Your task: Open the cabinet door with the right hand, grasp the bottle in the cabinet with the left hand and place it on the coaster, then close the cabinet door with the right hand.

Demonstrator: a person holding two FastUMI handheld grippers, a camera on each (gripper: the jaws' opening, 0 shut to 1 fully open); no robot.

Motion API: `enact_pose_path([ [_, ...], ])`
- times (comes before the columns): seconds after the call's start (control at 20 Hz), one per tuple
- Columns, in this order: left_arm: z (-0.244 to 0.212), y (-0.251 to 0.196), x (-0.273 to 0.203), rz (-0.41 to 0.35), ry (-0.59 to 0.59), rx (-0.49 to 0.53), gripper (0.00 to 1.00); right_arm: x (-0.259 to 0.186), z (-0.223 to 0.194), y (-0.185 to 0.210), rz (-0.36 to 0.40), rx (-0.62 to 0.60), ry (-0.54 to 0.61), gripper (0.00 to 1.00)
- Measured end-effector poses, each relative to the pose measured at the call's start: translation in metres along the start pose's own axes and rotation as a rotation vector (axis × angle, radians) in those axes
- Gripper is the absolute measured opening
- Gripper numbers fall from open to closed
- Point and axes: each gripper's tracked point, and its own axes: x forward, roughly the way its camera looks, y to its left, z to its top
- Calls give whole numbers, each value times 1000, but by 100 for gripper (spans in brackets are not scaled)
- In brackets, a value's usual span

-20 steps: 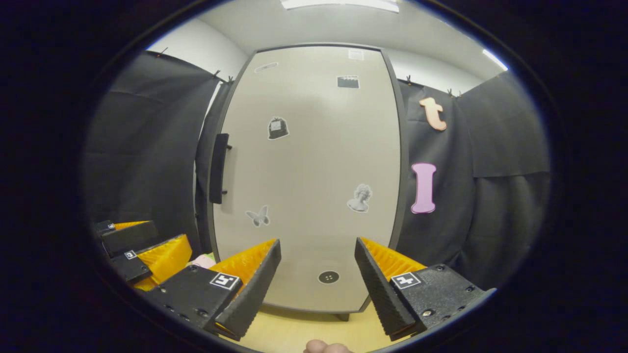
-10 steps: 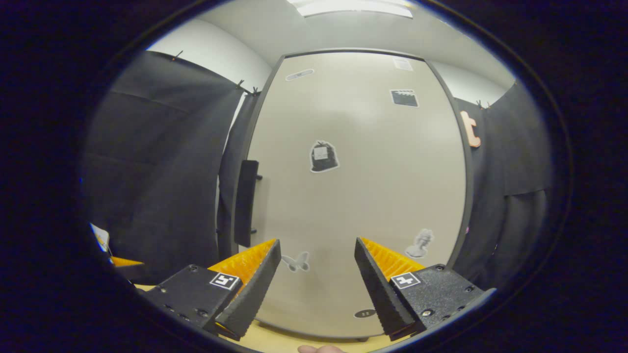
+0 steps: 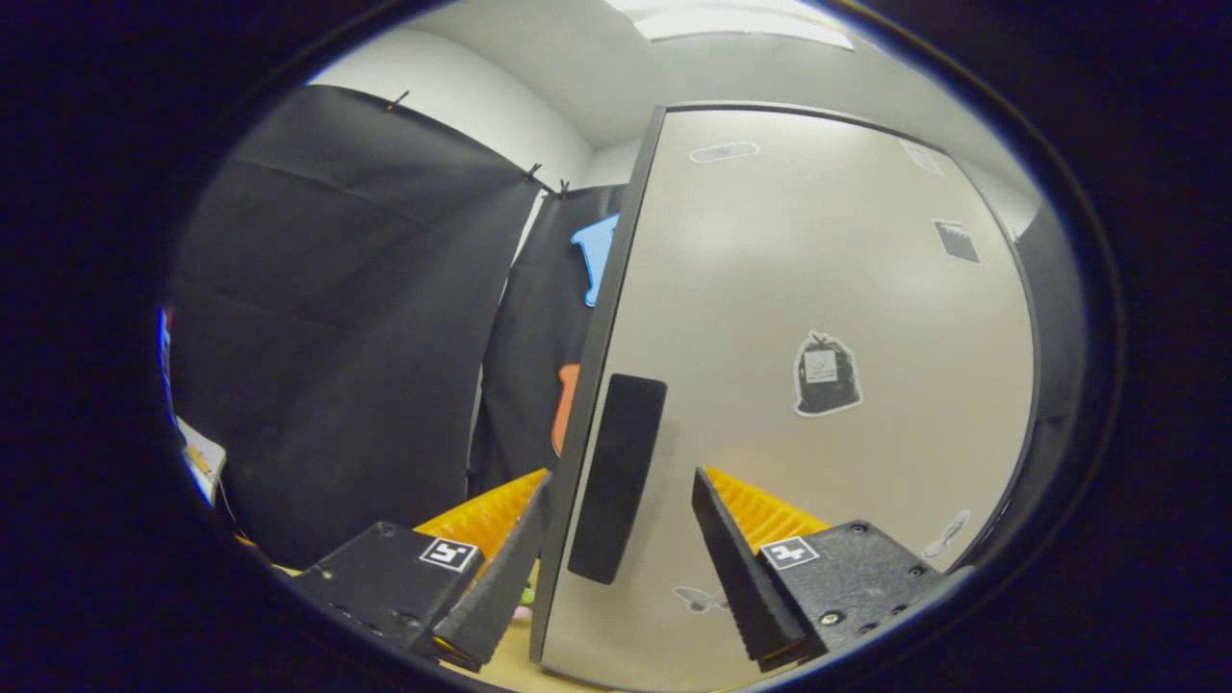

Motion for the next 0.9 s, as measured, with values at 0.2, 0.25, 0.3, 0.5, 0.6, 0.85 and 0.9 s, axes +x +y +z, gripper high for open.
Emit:
enact_pose_path([
  [0.2, 5, 18, 0, 33, -16, -8, 95, 17, -20, 7, 1, 102, 110, 59],
  [0.25, 5, 20, -2, 31, -18, -5, 95, 16, -24, 10, 7, 107, 137, 54],
  [0.3, 6, 21, -4, 29, -18, -3, 95, 18, -24, 11, 5, 95, 126, 46],
  [0.5, 1, 26, -6, 10, -5, -3, 95, 16, -27, 9, 12, 41, 156, 38],
  [0.6, -4, 24, -4, -5, 7, -12, 95, 16, -29, 8, 42, 34, 189, 34],
  [0.85, -4, 25, -5, -37, 0, -18, 95, 9, -28, 11, 142, 92, 271, 22],
  [0.9, -4, 24, -7, -48, -9, -22, 95, 7, -27, 10, 152, 84, 276, 20],
])
